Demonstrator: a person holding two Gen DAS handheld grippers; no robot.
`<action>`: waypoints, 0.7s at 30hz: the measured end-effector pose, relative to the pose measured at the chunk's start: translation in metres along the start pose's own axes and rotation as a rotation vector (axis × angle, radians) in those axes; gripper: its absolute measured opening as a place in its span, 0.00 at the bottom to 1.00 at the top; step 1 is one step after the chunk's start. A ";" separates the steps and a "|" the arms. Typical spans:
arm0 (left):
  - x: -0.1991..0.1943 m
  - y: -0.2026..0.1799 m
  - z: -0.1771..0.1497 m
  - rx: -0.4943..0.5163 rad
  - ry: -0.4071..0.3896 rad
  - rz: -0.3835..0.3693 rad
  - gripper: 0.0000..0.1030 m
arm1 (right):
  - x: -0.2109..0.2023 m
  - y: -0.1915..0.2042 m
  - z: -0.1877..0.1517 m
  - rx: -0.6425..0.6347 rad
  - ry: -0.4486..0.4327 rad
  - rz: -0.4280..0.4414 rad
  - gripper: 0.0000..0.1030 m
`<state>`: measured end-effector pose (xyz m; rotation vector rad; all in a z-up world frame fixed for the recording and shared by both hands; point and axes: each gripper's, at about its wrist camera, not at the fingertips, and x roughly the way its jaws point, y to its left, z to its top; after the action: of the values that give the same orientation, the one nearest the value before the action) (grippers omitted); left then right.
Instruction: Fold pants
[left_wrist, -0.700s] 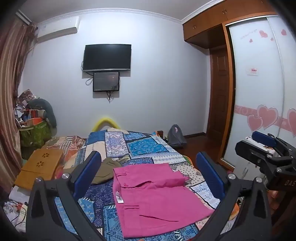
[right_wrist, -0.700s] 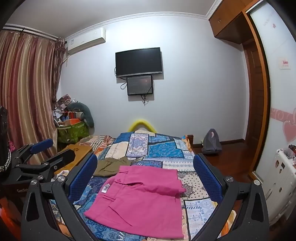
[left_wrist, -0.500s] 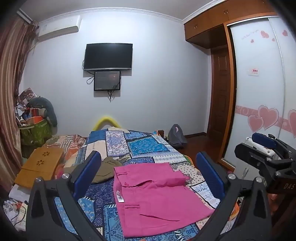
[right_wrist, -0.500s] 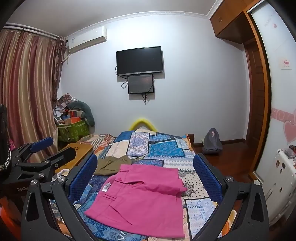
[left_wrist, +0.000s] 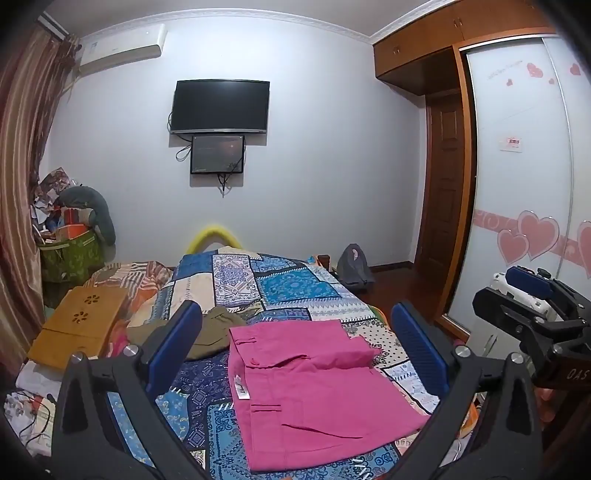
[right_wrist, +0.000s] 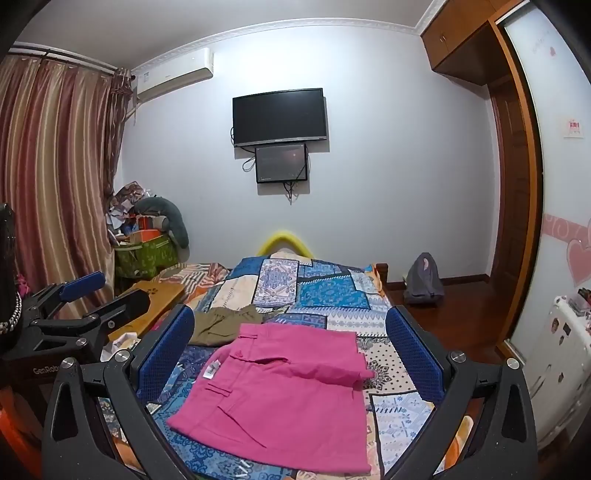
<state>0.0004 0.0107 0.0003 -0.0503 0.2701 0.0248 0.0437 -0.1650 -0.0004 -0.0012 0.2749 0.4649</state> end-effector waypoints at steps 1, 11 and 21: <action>0.001 0.000 0.000 -0.001 0.001 0.000 1.00 | 0.000 0.000 0.001 -0.001 0.002 -0.001 1.00; 0.004 0.001 -0.003 0.000 0.003 0.003 1.00 | 0.000 0.000 0.001 0.002 0.005 -0.002 1.00; 0.006 0.000 -0.005 0.007 0.002 0.003 1.00 | 0.000 0.001 -0.001 0.002 0.003 -0.003 1.00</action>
<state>0.0048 0.0108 -0.0056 -0.0432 0.2721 0.0265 0.0432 -0.1640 -0.0014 -0.0002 0.2782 0.4615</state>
